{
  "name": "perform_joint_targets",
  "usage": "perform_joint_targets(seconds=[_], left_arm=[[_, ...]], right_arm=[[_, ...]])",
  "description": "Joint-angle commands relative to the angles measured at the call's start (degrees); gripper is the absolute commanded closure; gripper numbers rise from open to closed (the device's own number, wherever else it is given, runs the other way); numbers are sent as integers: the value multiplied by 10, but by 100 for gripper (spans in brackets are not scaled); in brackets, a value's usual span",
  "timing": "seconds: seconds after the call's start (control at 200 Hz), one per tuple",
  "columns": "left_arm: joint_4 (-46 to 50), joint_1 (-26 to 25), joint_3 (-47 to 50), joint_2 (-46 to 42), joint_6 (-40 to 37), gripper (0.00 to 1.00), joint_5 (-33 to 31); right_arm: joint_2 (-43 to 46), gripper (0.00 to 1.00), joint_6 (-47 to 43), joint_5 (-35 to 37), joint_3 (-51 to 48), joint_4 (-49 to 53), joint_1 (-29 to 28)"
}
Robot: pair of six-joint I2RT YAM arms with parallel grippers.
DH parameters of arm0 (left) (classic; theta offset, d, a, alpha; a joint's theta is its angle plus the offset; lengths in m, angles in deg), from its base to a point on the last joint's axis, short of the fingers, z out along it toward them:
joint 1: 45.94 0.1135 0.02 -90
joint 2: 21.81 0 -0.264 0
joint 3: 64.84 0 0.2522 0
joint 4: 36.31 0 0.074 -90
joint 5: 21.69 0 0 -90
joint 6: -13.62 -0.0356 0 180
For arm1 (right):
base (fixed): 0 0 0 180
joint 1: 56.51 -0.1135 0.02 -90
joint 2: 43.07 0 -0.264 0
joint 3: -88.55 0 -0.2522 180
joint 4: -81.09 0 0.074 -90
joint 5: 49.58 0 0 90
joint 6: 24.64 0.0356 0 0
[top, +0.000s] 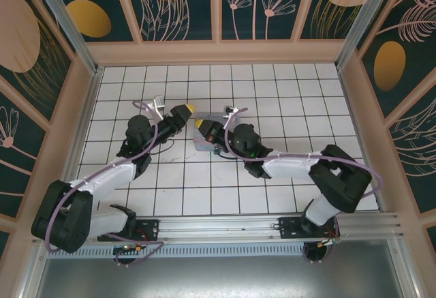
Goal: Unlock the padlock with the key
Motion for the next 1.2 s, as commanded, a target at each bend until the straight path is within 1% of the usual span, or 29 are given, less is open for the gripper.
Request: perform_joint_targets(seconds=[0.0,0.065,0.195,0.295,0.4,0.515,0.641,0.756,0.846,0.931,1.011,1.101,1.196], left_arm=[[80,-4,-31,-21,-2,25,2],[119,-4,-43,-22,2,25,12],[188,-4,-66,-8,12,24,45],[199,-4,-70,-2,29,25,66],[209,-4,-71,-5,41,26,73],[226,-4,-75,-10,43,29,77],[228,-4,-73,-17,47,35,78],[231,-4,-68,-23,47,39,77],[228,-4,-64,-24,47,42,78],[229,-4,-61,-24,45,43,76],[231,-4,-61,-22,41,44,71],[229,-4,-63,-18,41,43,70],[233,-4,-69,-16,38,42,71]], right_arm=[[50,100,-44,21,-14,73,4],[70,100,-71,26,-8,125,-1],[88,100,-150,100,43,269,-32],[79,100,-202,184,97,375,-66],[46,100,-248,284,162,465,-107],[-1,100,-276,363,220,522,-139],[-44,100,-292,404,259,549,-160],[-60,100,-291,407,268,546,-162],[-58,100,-290,404,263,538,-162],[-47,100,-292,391,248,522,-160],[-22,100,-297,361,217,495,-154],[16,100,-313,305,170,447,-141],[52,100,-326,264,129,419,-126]])
